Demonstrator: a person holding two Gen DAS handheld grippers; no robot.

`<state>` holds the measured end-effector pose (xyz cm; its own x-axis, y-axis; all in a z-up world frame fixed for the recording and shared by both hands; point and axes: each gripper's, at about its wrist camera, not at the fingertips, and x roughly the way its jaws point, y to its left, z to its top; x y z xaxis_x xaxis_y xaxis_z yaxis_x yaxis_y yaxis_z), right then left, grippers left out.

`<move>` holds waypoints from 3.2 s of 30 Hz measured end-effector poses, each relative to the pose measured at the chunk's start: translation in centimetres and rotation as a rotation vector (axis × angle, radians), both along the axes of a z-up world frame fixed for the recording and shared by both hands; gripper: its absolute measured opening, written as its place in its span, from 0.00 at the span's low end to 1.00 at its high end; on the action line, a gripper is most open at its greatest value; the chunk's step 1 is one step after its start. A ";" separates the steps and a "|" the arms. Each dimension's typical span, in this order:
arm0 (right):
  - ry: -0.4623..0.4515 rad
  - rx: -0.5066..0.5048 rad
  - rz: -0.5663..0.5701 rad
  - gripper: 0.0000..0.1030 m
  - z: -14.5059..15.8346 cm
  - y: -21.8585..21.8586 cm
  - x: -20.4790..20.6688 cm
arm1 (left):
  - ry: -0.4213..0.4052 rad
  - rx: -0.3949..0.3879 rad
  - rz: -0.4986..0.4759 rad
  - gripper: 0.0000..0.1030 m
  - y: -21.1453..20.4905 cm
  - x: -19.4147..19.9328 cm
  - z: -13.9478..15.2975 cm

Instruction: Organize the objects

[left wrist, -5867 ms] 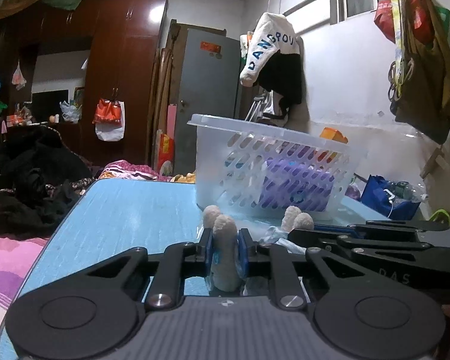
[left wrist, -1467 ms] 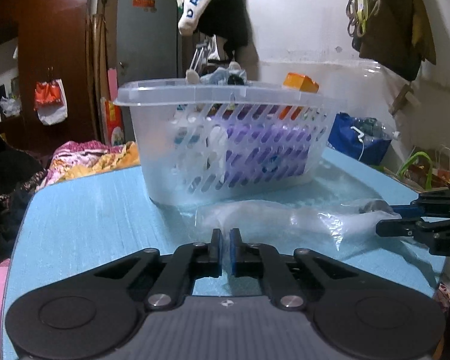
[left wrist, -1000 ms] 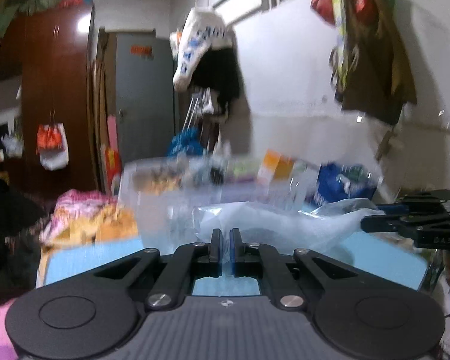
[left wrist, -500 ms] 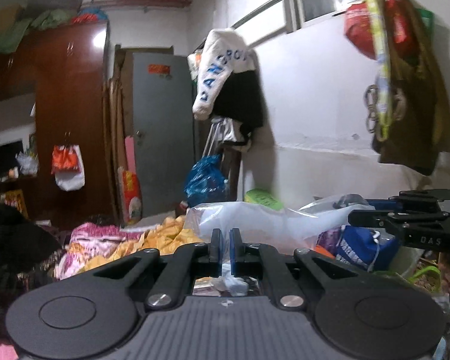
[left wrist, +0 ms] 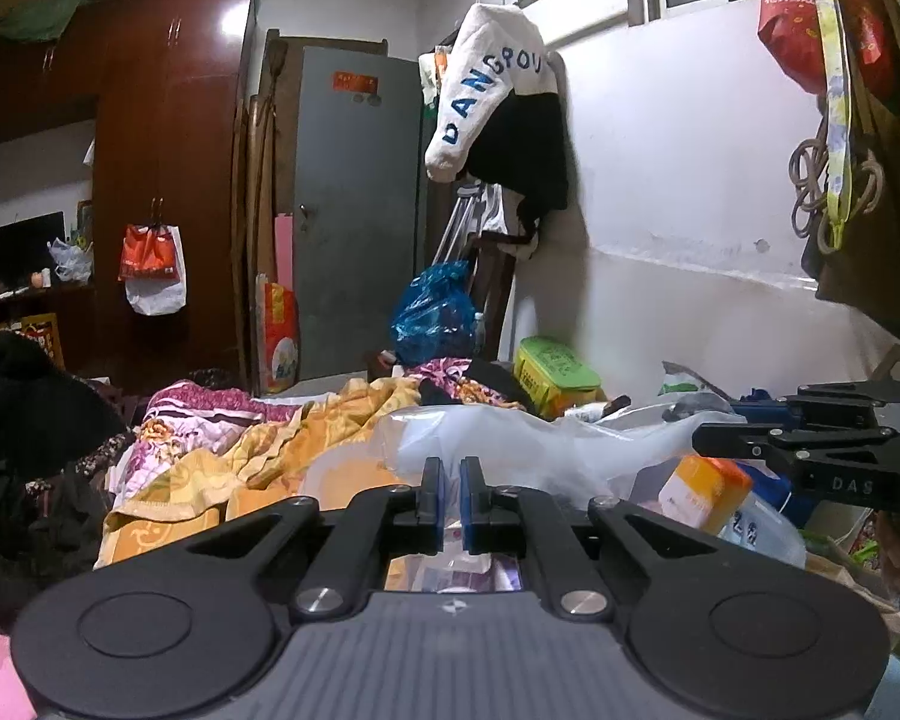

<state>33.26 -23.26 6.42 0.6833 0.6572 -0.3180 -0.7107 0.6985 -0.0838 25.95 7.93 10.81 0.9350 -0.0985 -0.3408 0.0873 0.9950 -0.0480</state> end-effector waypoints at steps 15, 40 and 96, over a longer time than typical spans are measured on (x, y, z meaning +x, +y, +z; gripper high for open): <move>-0.026 0.143 -0.093 1.00 1.8 -3.3 -2.0 | -0.159 0.092 0.087 0.84 -1.3 -3.0 0.3; 0.116 0.110 -0.206 1.00 -0.8 -4.4 -11.5 | -0.139 0.063 0.044 0.94 -6.7 -18.5 -2.2; 0.103 0.168 -0.240 1.00 -3.6 -6.3 -17.7 | -0.085 0.080 0.182 0.96 -10.4 -20.7 -5.3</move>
